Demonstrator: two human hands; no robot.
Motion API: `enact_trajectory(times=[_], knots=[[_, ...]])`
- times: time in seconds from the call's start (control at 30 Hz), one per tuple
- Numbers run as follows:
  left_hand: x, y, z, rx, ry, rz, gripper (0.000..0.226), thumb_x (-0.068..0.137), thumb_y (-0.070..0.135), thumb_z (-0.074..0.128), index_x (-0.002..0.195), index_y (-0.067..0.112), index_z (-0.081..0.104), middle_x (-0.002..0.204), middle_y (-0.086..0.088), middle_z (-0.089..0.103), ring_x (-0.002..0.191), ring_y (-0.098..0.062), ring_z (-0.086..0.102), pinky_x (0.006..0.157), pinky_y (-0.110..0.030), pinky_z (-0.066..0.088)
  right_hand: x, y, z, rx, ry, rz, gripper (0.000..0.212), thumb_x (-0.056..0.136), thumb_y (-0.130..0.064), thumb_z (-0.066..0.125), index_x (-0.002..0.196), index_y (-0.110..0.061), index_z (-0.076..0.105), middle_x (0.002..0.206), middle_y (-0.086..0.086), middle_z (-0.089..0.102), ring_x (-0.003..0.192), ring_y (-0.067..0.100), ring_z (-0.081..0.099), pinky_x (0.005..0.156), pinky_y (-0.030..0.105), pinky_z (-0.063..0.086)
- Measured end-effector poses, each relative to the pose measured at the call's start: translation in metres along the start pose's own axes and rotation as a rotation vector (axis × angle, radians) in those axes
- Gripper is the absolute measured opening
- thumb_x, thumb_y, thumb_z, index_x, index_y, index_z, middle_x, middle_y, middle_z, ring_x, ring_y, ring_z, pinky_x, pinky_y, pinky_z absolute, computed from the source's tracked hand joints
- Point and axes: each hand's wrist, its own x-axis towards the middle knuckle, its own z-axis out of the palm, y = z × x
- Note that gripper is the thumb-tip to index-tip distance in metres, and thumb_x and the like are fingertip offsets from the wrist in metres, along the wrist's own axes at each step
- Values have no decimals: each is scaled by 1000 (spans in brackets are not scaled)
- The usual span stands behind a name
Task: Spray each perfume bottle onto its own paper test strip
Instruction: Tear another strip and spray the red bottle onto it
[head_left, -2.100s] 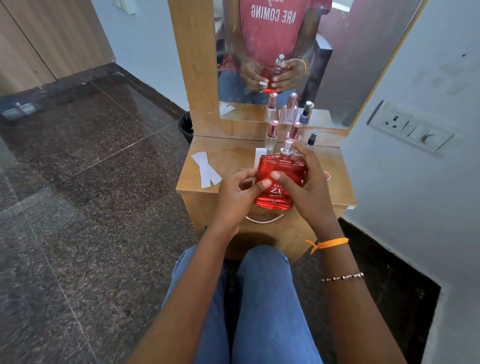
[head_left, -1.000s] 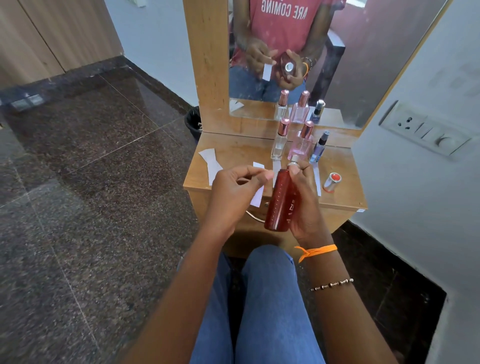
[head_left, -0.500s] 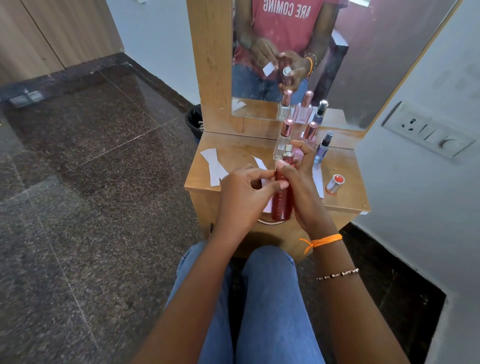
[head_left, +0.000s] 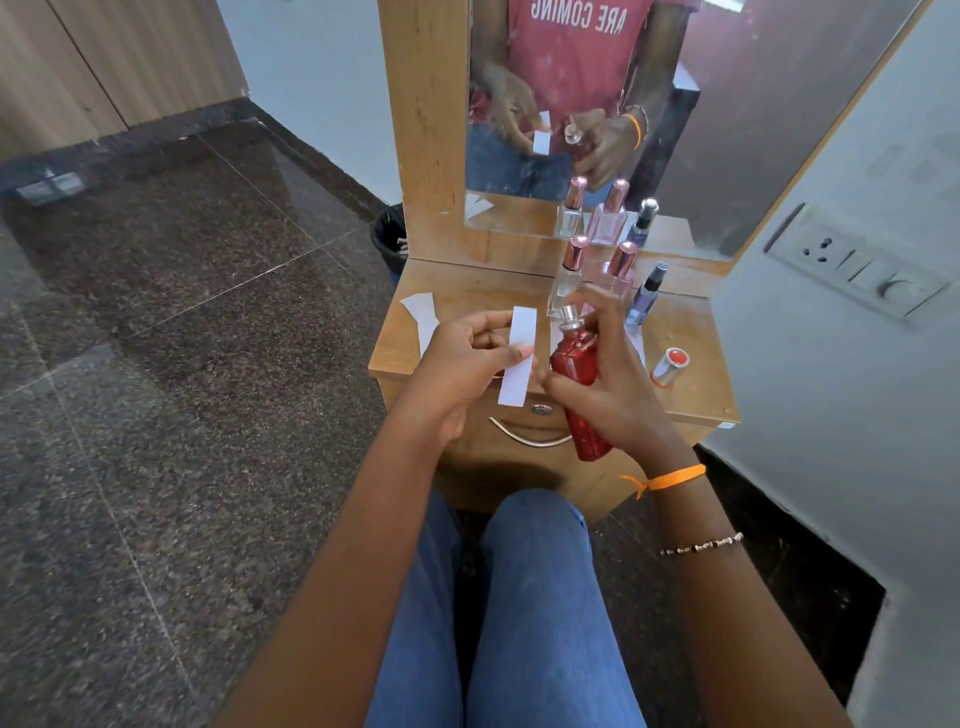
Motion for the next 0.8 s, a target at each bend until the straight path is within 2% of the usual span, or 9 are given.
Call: enact_trajectory(times=[0.1, 0.2, 0.27, 0.47, 0.67, 0.8], knots=[[-2, 1, -3, -19, -57, -16, 36, 84, 1, 64, 118, 10, 60, 68, 1, 57, 66, -2, 67, 57, -18, 52, 5, -3, 0, -297, 12, -100, 70, 68, -43, 62, 129, -24, 36, 120, 0, 49, 93, 21, 55, 76, 33, 46], [-4, 4, -6, -64, -118, -34, 28, 83, 0, 63, 103, 20, 64, 71, -1, 58, 67, -5, 69, 56, -20, 54, 9, -1, -1, -495, 27, -164, 71, 67, -46, 62, 129, -25, 35, 117, 4, 49, 93, 27, 56, 68, 29, 40], [-5, 5, -7, -67, -154, -39, 28, 83, -1, 63, 98, 23, 64, 75, -4, 61, 67, -6, 69, 61, -21, 57, 10, -1, -1, -558, 28, -195, 71, 67, -46, 66, 128, -26, 36, 111, 5, 50, 88, 28, 57, 63, 29, 41], [-3, 3, -5, -67, -184, -19, 29, 84, -1, 62, 101, 23, 64, 75, -4, 61, 67, -5, 68, 66, -22, 57, 13, -4, -2, -697, -8, -270, 69, 68, -53, 67, 124, -29, 35, 105, 6, 51, 87, 27, 57, 56, 29, 43], [-2, -1, -5, -82, -190, -24, 36, 84, -2, 61, 115, 16, 61, 71, -5, 56, 69, -9, 69, 74, -29, 57, 13, -5, -4, -794, -41, -249, 69, 70, -58, 66, 124, -30, 34, 108, 6, 51, 89, 27, 56, 58, 40, 54], [-2, -3, -6, -110, -198, -34, 34, 84, -3, 61, 111, 19, 62, 70, -4, 55, 70, -11, 69, 81, -32, 56, 14, -7, -6, -828, -55, -247, 67, 71, -61, 60, 124, -29, 34, 107, 6, 50, 89, 27, 56, 59, 41, 54]])
